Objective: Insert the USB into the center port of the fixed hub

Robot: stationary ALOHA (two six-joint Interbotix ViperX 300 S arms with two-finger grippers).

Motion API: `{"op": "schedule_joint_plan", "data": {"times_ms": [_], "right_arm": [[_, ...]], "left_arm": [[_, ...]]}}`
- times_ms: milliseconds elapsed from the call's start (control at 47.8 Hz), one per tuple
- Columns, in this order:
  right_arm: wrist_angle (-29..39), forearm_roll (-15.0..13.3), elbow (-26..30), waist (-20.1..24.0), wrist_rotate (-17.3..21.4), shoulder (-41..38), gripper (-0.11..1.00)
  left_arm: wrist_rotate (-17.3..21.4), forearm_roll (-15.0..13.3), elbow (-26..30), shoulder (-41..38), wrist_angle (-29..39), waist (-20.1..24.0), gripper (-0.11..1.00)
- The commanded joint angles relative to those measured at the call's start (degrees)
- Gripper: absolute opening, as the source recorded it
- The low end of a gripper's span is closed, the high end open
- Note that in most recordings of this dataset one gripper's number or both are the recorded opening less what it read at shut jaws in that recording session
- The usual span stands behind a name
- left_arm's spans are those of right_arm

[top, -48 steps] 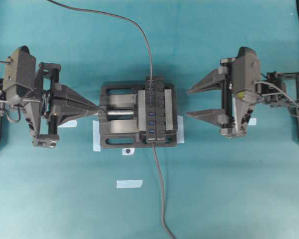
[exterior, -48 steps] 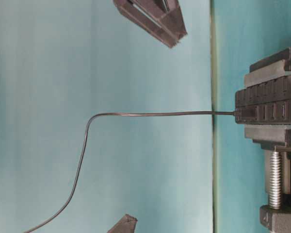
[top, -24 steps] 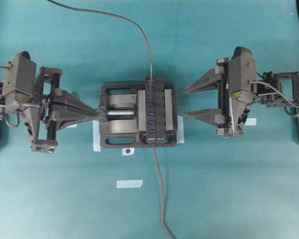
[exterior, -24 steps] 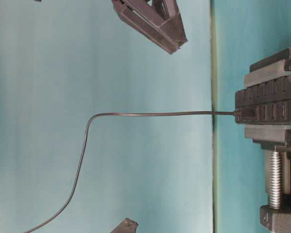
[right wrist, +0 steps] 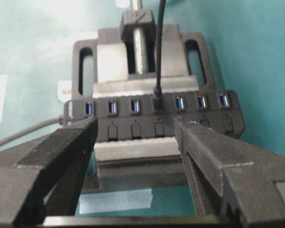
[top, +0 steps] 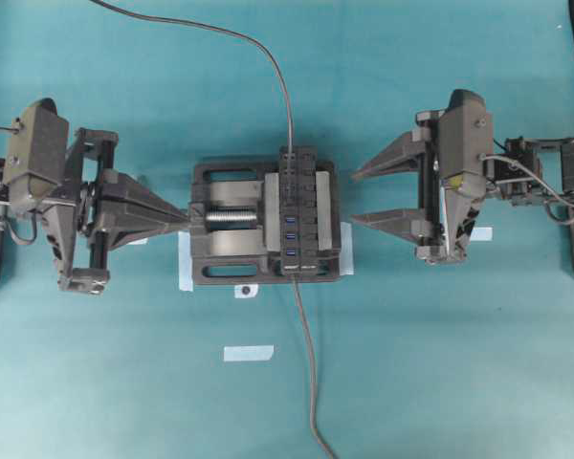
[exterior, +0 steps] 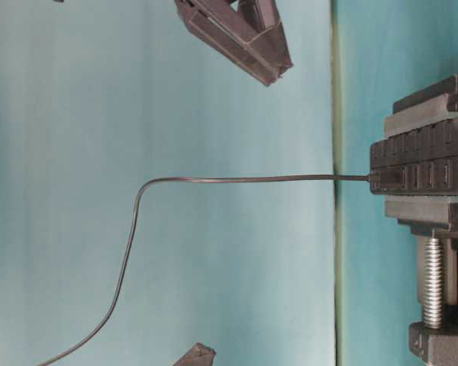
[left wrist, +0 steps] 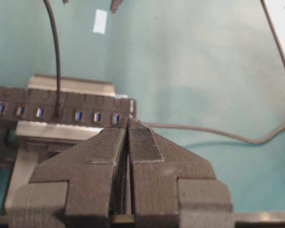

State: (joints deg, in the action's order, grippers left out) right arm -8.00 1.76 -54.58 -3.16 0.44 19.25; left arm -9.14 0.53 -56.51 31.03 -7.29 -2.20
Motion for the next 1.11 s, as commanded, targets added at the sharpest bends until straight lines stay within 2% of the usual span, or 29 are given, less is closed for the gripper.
{"op": "schedule_joint_plan", "data": {"times_ms": [0,356,1088], "right_arm": [[-0.6,0.0,0.9,0.2,0.4,0.4,0.77],[-1.1,0.1,0.2,0.2,0.4,0.4,0.77],[-2.0,0.1,-0.2,0.1,0.4,0.4,0.77]], "left_arm": [[0.2,0.1,0.6,0.5,-0.6,-0.2,0.00],[-2.5,0.1,0.4,2.0,-0.6,0.3,0.00],[-2.6,0.1,-1.0,3.7,0.4,0.3,0.00]]}}
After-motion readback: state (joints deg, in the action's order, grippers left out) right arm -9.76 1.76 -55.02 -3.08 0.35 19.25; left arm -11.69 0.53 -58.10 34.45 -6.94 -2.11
